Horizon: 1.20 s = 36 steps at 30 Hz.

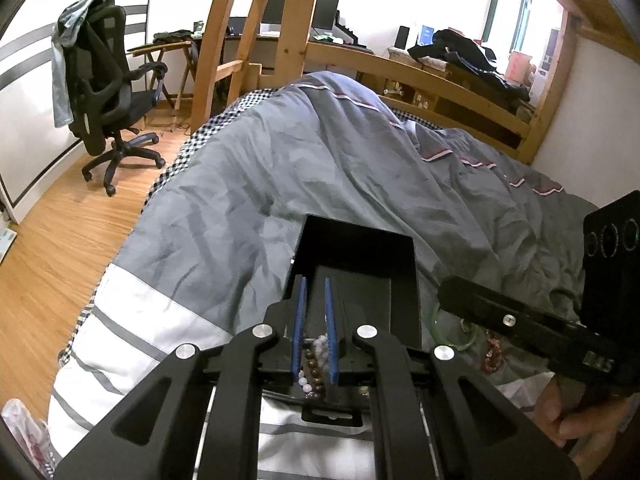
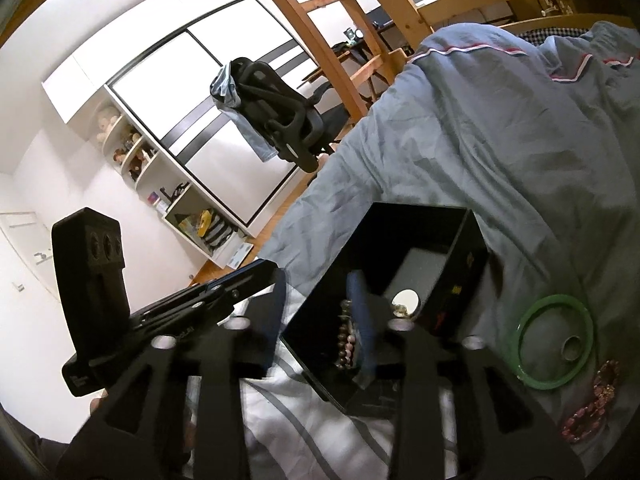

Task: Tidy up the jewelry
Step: 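Carry both bracelets over the black box and open both grippers to drop them, then grasp the pink bead bracelet with the right gripper while the left gripper grasps the silver ring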

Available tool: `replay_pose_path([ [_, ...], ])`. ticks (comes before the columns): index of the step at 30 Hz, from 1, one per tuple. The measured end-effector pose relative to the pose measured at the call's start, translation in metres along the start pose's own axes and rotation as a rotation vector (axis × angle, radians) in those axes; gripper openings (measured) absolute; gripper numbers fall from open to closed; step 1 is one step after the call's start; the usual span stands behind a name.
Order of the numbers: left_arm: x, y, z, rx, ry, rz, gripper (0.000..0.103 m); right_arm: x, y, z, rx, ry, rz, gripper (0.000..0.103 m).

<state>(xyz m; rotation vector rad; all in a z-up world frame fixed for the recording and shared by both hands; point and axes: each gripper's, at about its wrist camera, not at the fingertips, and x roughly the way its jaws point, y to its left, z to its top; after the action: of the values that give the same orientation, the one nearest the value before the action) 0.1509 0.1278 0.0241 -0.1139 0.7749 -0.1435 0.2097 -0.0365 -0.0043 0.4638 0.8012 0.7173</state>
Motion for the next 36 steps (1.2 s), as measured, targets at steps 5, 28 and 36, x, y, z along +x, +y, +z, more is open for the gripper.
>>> replay_pose_path([
  [5,-0.004,0.002,0.001,-0.014,-0.026,-0.002,0.022,-0.004,-0.001,-0.001,-0.004,-0.017,-0.033,0.071],
  [28,0.004,-0.074,-0.028,0.156,-0.072,-0.114,0.096,-0.122,-0.020,0.001,-0.053,-0.176,-0.482,0.099],
  [36,0.024,-0.124,-0.050,0.288,-0.048,-0.176,0.096,-0.162,-0.047,-0.026,-0.021,-0.148,-0.587,0.099],
])
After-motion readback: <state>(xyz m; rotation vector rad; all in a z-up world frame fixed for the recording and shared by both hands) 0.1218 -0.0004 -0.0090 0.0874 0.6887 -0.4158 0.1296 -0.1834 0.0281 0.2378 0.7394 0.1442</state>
